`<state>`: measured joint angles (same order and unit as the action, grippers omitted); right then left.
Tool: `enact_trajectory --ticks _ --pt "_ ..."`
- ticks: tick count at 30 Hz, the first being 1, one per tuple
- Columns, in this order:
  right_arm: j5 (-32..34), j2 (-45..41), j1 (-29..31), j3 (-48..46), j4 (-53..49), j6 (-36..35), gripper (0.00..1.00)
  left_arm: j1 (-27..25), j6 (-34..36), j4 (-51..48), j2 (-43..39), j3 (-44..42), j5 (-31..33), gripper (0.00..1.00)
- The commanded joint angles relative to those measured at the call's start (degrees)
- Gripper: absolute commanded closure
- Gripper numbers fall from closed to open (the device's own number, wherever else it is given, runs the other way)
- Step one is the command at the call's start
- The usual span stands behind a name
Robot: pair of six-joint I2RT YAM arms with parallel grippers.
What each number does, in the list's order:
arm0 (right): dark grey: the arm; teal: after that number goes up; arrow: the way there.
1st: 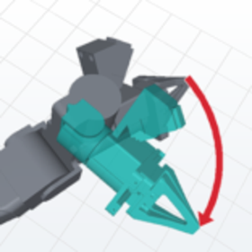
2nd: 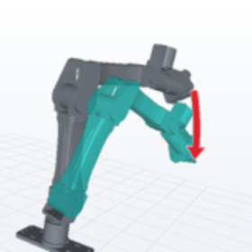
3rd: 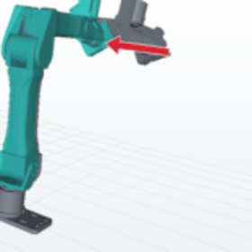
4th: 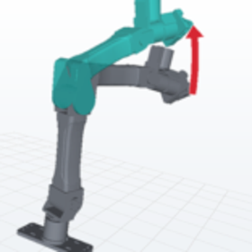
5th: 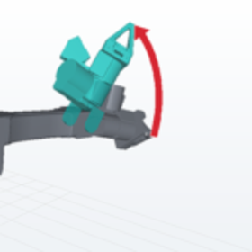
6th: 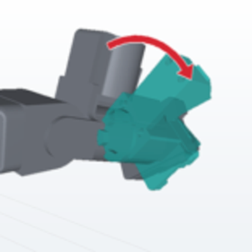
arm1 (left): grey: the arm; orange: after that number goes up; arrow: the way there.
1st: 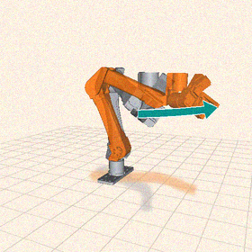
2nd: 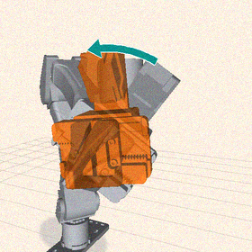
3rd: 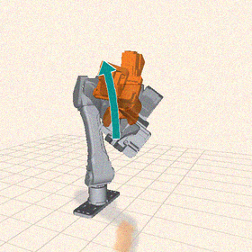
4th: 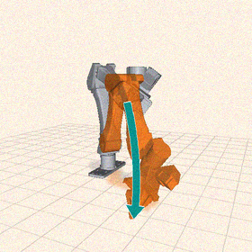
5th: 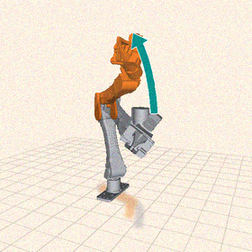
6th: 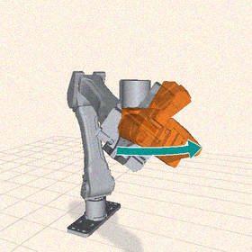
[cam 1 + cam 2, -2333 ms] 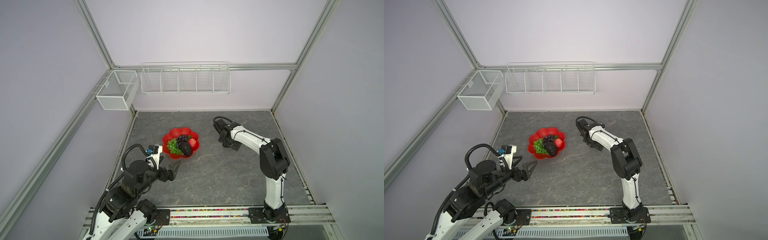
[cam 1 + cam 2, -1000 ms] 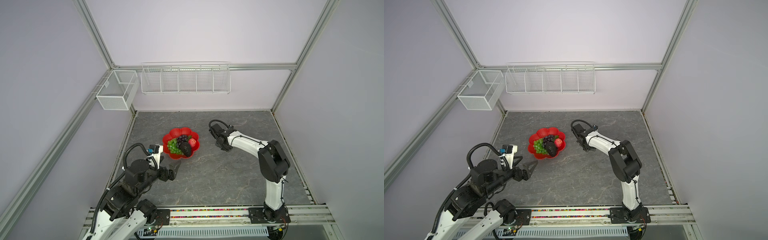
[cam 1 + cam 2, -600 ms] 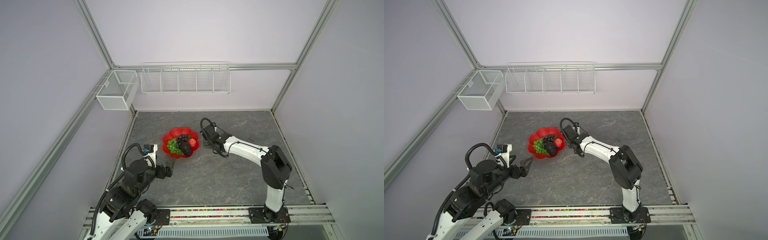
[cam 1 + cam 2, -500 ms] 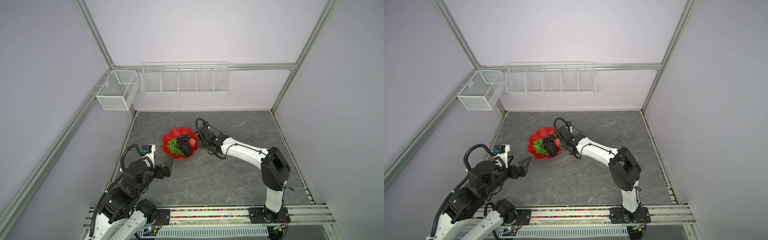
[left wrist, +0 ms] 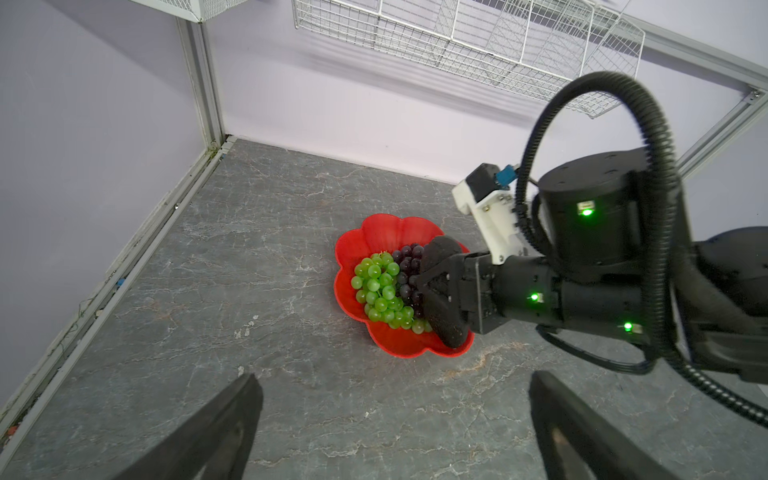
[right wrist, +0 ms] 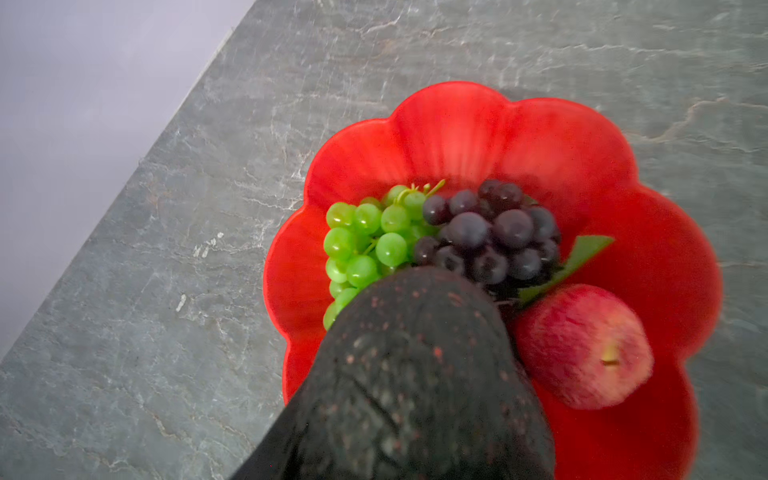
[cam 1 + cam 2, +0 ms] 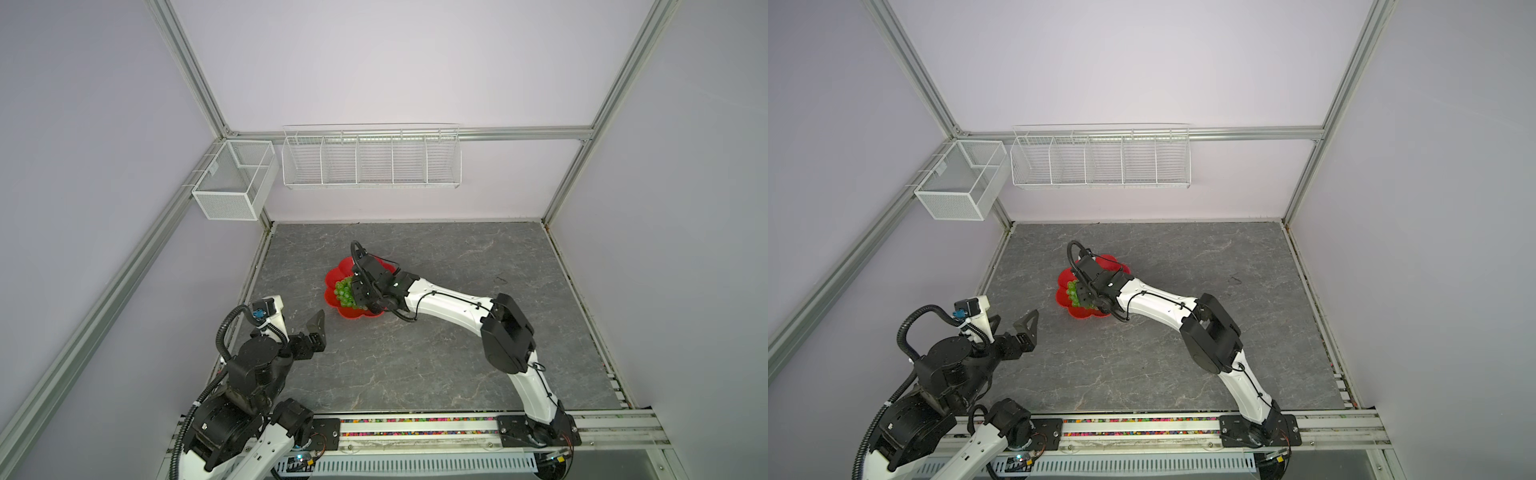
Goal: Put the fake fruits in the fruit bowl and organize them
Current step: 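Carry the second avocado with the right gripper into the bowl and release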
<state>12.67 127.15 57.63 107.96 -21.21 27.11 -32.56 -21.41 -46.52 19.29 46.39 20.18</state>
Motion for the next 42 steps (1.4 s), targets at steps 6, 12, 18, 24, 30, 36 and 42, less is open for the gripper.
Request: enact_trajectory --ticks 6,12,18,24,30,36,42 --pt "-1.24 5.94 2.07 7.01 -2.78 -0.04 0.72 0.30 -0.69 -1.33 -0.21 0.72 -0.15 0.00" --pt "2.28 7.80 2.07 8.97 -4.59 0.44 0.58 0.30 -0.52 -1.11 -0.34 0.63 -0.93 0.00" --pt "4.29 8.94 1.71 10.13 -4.45 1.30 0.49 0.30 -0.39 -0.92 -0.48 0.54 -1.46 0.00" --pt "5.48 9.29 1.83 13.06 -5.95 0.10 0.39 0.30 -0.21 -0.69 -0.57 0.41 -1.90 0.00" --pt "6.65 8.62 1.79 13.68 -6.65 -0.31 0.37 0.30 -0.04 -0.54 -0.39 0.45 -2.50 0.00" --pt "10.01 4.48 1.72 11.95 -3.95 -1.92 0.38 0.30 0.00 -0.41 -0.90 0.28 -2.63 0.00" --pt "14.58 -9.03 0.95 3.40 1.95 -5.72 0.38 0.30 0.45 -0.34 -0.24 0.36 -2.61 0.00"
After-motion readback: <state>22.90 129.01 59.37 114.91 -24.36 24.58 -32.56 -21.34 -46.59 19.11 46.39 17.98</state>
